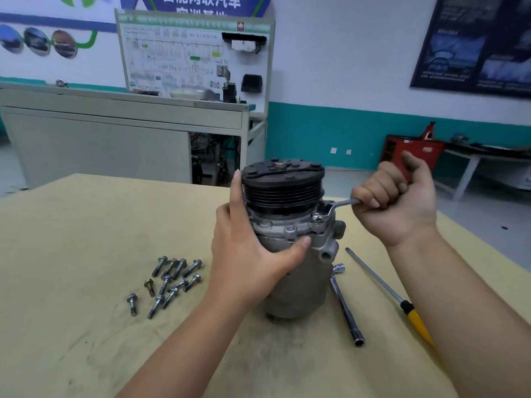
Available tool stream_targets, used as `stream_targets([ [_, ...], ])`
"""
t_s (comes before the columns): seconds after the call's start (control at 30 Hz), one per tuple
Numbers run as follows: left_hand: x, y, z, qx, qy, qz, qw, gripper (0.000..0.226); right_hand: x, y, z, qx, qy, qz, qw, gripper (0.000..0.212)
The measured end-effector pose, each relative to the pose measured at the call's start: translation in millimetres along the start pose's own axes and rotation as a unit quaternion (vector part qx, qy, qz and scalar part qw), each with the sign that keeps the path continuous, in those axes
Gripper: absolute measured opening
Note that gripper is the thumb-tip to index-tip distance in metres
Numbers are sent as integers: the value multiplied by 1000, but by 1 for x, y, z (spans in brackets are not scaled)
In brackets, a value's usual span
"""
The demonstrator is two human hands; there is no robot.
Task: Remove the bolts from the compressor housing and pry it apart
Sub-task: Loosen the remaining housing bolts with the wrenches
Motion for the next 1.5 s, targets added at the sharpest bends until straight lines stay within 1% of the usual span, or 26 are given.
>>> stream_targets([
  [0.07,1,0,0,-5,0,-2,1000,116,-11,-9,-2,29,-14,17,999,41],
  [0.13,1,1,0,-12,1,-2,1000,114,-22,-26,-8,87,-15,38,995,41],
  [0.17,0,2,0,-16,3,-2,1000,114,-29,-37,-14,122,-7,29,992,40],
  [0.2,0,1,-1,-18,7,-3,1000,113,-37,-47,-23,158,0,-6,987,39],
  [0.27,0,-1,-2,-22,16,-10,1000,111,-57,-60,-41,208,-3,-110,972,37],
  [0.37,1,-3,-5,-29,19,-19,999,110,-85,-54,-61,249,-26,-229,941,37],
  [0.43,1,-3,-6,-31,22,-13,999,108,-100,-40,-67,261,-46,-279,923,36],
  [0.57,1,-1,-10,-30,36,-11,999,103,-115,-14,-72,257,-88,-351,896,48],
  [0.7,2,-3,-12,-16,49,-26,998,99,-118,-3,-73,233,-83,-408,879,42],
  [0.8,1,-3,-11,-13,51,-29,998,96,-119,4,-77,238,-76,-460,852,27],
  [0.87,1,-4,-12,-10,50,-29,998,95,-122,8,-78,238,-76,-485,838,25],
  [1.0,0,-5,-13,-1,48,-34,998,95,-120,12,-81,234,-64,-511,824,25],
  [1.07,1,-4,-12,4,39,-34,999,96,-115,11,-81,232,-53,-506,829,28],
  [1.1,2,-5,-11,6,38,-33,999,98,-113,8,-80,228,-50,-493,838,28],
  [1.17,3,-7,-11,12,37,-29,999,103,-108,2,-75,209,-55,-443,870,32],
  [1.2,4,-7,-11,13,36,-28,999,105,-106,-2,-72,198,-64,-414,886,38],
  [1.27,3,-5,-12,12,33,-32,999,104,-101,-8,-68,183,-82,-378,904,47],
  [1.33,3,-3,-12,9,31,-38,999,103,-93,-17,-65,175,-82,-356,914,41],
  [1.43,3,-2,-12,8,31,-34,999,102,-75,-27,-55,148,-48,-313,937,30],
  [1.5,4,-2,-13,9,34,-31,999,103,-62,-31,-45,126,-23,-283,951,27],
])
Point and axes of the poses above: each hand's wrist, its own z-axis towards the middle knuckle, its own x-axis out of the back of the hand, y = z × x, the point moved 9 cm from there along z, towards the middle knuckle, and after that the axes turned 10 degrees about -y, right-handed, at the moved point
